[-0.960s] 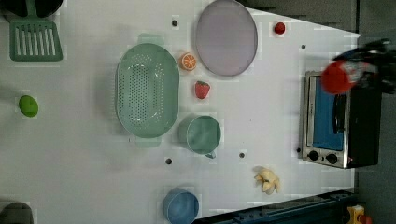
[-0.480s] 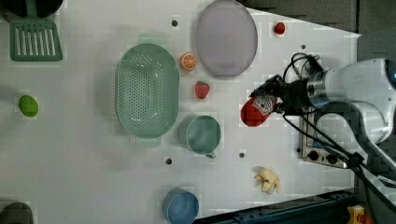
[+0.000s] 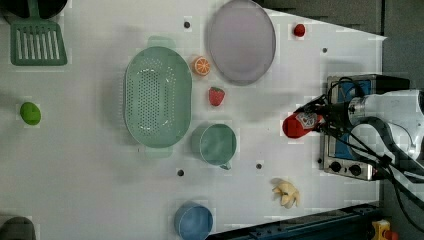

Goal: Pick Ketchup from oven and place it on table.

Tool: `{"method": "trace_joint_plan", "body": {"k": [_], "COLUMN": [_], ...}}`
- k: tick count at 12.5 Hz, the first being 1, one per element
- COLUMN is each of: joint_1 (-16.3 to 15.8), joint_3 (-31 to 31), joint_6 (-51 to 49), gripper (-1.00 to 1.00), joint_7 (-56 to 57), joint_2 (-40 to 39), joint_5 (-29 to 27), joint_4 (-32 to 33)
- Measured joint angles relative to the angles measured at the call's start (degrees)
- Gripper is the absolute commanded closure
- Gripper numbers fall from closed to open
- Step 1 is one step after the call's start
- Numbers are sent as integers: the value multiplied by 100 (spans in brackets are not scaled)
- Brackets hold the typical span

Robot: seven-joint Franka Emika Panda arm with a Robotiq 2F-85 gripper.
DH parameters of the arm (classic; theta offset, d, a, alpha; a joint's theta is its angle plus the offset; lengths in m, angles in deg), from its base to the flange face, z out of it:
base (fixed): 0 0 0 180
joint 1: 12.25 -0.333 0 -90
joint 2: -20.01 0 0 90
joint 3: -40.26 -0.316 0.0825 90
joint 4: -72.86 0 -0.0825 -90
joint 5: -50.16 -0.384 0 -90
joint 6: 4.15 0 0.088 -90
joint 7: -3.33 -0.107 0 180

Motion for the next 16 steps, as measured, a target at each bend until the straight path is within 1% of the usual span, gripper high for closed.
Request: {"method": "trace_joint_plan", "body": {"k": [1, 2, 3, 4, 5, 7, 9, 10, 11, 12, 13, 14, 15, 16], "joint_1": [-13, 93, 62, 28, 8, -6, -97, -170, -192, -205, -242, -211, -230, -201], "joint_3": [21, -164, -226, -270, -271, -329, -334, -329, -345, -387, -377, -353, -305, -317], "joint_6": [106, 39, 243, 313, 271, 361, -271, -688, -1021, -1589, -1998, -2595, -2668, -3038], "gripper": [-42, -69, -93, -100, -100, -100, -100, -100, -100, -100, -100, -100, -100, -100], "joint_7": [0, 0, 0, 0, 0, -55, -184, -194, -199, -266, -482, -484, -484, -485], "joint_2": [-168, -505, -614, -655, -610, -427, 43, 448, 700, 996, 1598, 2022, 2168, 2251], "joint_5": [-11, -10, -6, -6, -8, -273, -109, -40, -30, 13, 28, 30, 29, 31], "joint_4": [-67, -11, 67, 67, 67, 134, 134, -67, -302, -705, -1388, -2272, -2529, -2719]}}
